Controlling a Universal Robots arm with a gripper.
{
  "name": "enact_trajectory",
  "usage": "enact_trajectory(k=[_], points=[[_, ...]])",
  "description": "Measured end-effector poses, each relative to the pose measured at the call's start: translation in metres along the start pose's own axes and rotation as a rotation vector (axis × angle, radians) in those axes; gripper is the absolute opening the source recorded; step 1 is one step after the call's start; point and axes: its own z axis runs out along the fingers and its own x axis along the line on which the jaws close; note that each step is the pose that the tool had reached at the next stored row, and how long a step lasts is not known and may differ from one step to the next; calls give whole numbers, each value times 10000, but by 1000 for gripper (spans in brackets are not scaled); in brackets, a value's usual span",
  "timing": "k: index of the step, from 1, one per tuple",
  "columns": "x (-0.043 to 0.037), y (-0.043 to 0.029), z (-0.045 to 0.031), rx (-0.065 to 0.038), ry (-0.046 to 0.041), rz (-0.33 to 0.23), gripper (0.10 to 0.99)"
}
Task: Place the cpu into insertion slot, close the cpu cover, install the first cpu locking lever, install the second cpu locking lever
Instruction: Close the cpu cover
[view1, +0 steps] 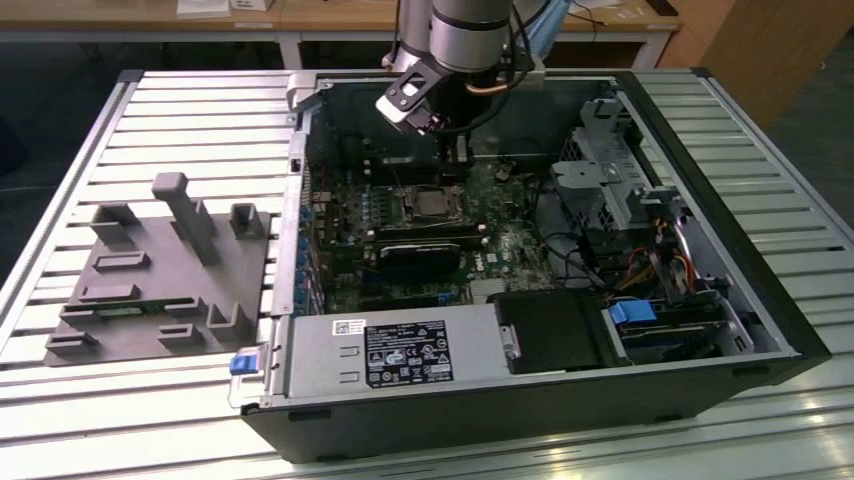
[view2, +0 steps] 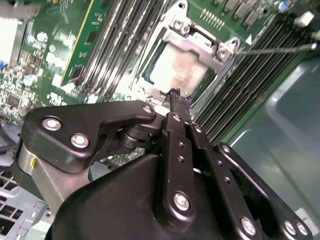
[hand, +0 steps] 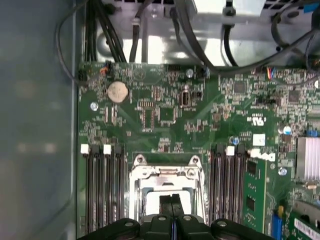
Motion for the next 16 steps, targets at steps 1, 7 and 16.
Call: enact_trajectory(k=[1,7,16], points=[[-2,-21,8,-4,4,-1,102],[-36,-129,61,-88,51,1,102],[-53,-166,88,-136,72,-10,102]])
